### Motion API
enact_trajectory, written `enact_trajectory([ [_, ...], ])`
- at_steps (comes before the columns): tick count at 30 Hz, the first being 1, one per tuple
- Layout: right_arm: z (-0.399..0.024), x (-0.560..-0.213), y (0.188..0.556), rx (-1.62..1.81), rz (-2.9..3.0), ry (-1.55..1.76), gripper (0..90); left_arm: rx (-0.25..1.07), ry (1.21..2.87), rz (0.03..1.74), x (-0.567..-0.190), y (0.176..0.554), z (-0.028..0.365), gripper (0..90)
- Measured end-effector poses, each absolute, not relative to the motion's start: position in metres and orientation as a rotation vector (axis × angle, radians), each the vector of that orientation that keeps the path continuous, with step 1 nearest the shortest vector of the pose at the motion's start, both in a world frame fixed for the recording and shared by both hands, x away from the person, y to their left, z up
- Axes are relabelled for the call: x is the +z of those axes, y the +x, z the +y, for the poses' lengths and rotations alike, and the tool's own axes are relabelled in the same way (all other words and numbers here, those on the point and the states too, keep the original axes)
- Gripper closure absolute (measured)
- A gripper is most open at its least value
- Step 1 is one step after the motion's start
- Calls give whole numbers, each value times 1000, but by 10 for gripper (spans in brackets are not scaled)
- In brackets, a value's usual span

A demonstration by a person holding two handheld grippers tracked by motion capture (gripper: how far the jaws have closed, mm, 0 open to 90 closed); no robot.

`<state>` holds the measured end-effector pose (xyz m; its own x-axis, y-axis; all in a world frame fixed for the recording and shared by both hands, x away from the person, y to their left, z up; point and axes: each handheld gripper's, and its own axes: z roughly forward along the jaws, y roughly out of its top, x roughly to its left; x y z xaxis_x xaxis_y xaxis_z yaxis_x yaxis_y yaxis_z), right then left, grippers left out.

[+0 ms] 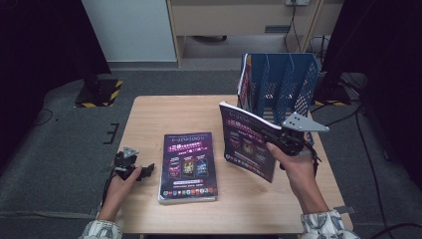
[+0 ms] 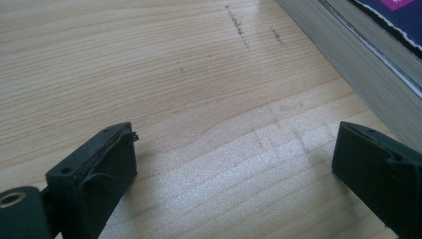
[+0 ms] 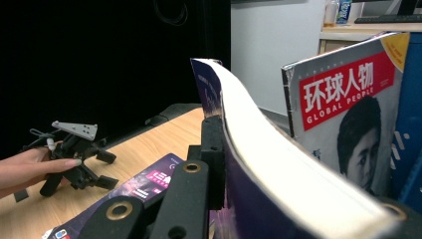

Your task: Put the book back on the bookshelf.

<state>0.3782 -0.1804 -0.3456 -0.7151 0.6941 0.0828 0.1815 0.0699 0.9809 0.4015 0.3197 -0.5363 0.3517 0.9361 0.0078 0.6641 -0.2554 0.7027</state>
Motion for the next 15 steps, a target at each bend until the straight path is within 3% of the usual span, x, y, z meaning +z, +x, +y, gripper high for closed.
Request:
enact_trajectory([
  [15,-209,-341,361,1668,1922,907,821,569,2014,1384,-537,401,319,12],
])
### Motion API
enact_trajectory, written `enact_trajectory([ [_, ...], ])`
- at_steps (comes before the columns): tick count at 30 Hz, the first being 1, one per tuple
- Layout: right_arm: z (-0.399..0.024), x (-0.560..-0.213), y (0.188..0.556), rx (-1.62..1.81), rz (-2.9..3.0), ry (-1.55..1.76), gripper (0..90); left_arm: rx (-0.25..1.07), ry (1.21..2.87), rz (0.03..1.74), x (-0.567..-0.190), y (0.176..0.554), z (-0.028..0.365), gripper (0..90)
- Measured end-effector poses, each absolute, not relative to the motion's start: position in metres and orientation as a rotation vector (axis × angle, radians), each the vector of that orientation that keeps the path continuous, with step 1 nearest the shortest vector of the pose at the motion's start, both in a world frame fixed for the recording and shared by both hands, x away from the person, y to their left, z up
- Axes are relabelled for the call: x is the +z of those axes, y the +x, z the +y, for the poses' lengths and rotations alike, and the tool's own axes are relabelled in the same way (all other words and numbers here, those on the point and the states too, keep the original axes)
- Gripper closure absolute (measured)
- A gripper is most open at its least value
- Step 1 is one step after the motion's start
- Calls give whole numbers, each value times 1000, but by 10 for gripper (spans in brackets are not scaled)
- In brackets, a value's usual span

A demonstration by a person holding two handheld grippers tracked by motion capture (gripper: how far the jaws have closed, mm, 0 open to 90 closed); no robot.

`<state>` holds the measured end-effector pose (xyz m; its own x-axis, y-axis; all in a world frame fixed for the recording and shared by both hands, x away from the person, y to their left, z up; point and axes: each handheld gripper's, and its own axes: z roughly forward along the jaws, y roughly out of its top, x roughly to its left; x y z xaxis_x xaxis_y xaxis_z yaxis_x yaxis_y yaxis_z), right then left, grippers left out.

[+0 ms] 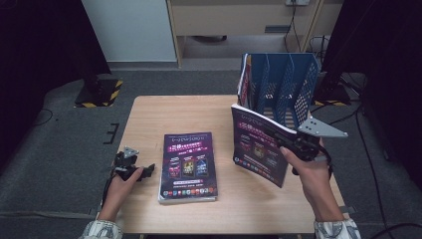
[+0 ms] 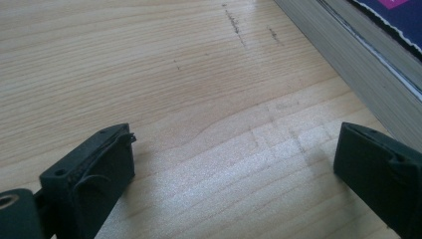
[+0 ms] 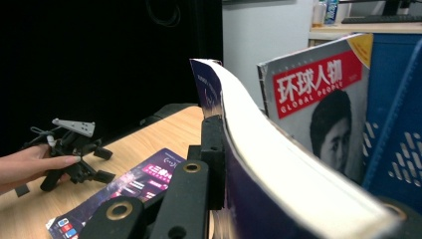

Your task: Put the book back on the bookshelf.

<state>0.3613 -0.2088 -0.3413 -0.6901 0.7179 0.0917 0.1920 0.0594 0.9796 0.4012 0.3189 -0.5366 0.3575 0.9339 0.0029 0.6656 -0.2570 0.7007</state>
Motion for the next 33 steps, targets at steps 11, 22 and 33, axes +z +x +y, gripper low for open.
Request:
enact_trajectory([
  [11,-225,-331,351,1668,1901,933,821,566,2012,1384,-537,400,319,8],
  [22,-222,-299,348,1676,1900,923,821,565,2016,1381,-537,399,319,7],
  [33,-226,-280,355,1667,1865,967,822,561,2016,1379,-537,399,320,0],
])
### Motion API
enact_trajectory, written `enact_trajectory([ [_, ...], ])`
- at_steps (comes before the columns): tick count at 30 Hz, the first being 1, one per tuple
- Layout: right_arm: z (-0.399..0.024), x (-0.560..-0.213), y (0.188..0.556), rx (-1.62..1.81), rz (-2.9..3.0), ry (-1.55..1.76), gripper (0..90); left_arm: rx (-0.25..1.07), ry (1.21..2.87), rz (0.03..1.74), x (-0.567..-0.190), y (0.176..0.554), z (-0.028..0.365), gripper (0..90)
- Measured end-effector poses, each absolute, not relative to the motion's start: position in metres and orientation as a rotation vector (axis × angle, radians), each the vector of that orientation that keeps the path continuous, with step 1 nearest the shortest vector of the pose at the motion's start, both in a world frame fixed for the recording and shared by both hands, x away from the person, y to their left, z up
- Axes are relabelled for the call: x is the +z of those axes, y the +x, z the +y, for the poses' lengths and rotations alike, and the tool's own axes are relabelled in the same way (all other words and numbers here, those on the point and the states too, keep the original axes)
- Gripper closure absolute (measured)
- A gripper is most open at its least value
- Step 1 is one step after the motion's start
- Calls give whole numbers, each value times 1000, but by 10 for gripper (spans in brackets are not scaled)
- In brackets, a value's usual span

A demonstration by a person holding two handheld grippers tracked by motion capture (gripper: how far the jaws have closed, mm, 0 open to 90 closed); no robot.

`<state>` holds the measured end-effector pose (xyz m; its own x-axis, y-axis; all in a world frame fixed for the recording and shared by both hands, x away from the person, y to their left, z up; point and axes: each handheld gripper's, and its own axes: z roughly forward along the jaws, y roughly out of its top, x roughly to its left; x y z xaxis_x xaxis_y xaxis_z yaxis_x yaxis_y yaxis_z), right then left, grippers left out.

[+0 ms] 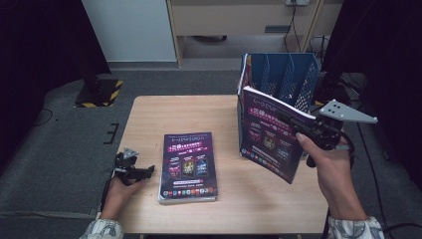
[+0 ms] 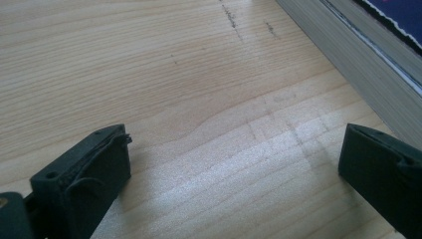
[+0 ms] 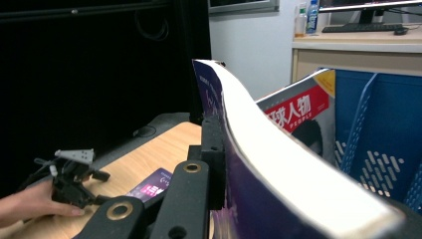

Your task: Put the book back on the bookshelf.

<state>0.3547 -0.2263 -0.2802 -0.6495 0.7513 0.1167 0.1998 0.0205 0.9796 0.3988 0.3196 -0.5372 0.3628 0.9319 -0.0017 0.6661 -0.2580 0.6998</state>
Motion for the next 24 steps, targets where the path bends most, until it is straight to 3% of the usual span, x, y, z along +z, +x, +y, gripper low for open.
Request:
enact_trajectory([
  [24,-244,-260,387,1517,1676,1117,823,573,2005,1399,-537,400,319,0],
])
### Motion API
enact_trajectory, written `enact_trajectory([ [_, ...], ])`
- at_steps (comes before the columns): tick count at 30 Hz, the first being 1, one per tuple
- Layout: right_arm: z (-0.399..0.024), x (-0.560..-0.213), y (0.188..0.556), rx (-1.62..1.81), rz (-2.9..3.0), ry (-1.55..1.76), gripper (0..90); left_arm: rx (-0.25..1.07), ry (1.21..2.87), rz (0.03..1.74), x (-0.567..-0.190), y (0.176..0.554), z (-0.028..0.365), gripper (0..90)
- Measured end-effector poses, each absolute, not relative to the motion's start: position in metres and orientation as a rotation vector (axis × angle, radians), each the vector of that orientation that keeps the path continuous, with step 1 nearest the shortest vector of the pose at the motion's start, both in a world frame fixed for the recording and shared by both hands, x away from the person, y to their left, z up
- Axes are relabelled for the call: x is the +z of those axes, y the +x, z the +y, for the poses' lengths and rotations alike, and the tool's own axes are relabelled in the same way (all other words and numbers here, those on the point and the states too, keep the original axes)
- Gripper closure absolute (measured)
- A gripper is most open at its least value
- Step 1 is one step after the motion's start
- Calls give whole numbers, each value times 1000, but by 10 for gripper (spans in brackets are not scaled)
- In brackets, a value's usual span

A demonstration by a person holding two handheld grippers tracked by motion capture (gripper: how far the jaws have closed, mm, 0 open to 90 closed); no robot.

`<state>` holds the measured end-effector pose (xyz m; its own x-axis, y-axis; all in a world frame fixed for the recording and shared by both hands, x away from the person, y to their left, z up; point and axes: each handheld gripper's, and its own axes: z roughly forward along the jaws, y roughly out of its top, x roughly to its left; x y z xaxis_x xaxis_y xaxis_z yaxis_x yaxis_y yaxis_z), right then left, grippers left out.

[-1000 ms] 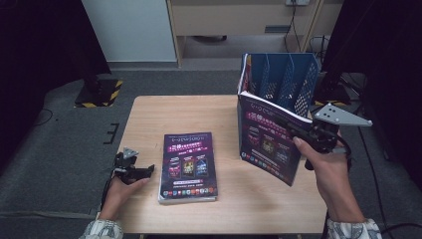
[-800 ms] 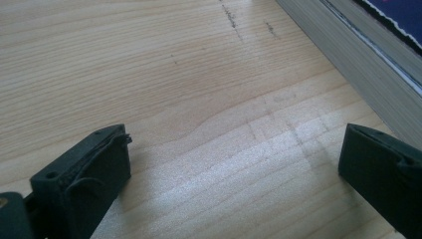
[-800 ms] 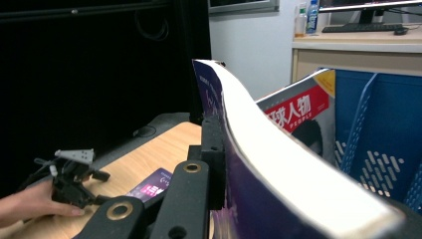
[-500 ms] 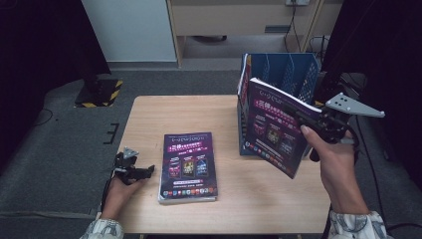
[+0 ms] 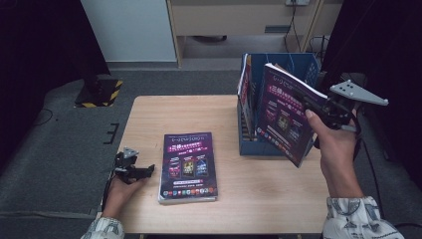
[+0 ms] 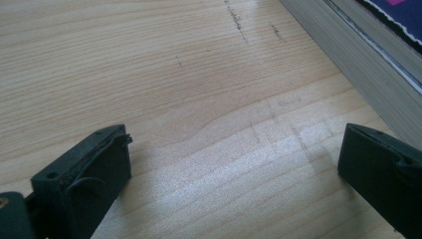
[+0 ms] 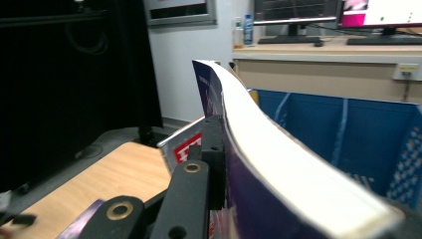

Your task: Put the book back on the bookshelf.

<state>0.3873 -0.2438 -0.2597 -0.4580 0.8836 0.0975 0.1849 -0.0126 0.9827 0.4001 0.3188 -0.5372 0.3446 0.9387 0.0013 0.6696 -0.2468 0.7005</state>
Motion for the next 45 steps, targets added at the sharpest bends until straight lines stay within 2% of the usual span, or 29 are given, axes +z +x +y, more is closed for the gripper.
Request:
enact_trajectory([
  [20,-236,-261,442,1290,1508,1253,823,578,2000,1412,-537,400,318,0],
  [45,-240,-267,474,1283,1420,1339,823,579,1999,1414,-537,400,318,0],
])
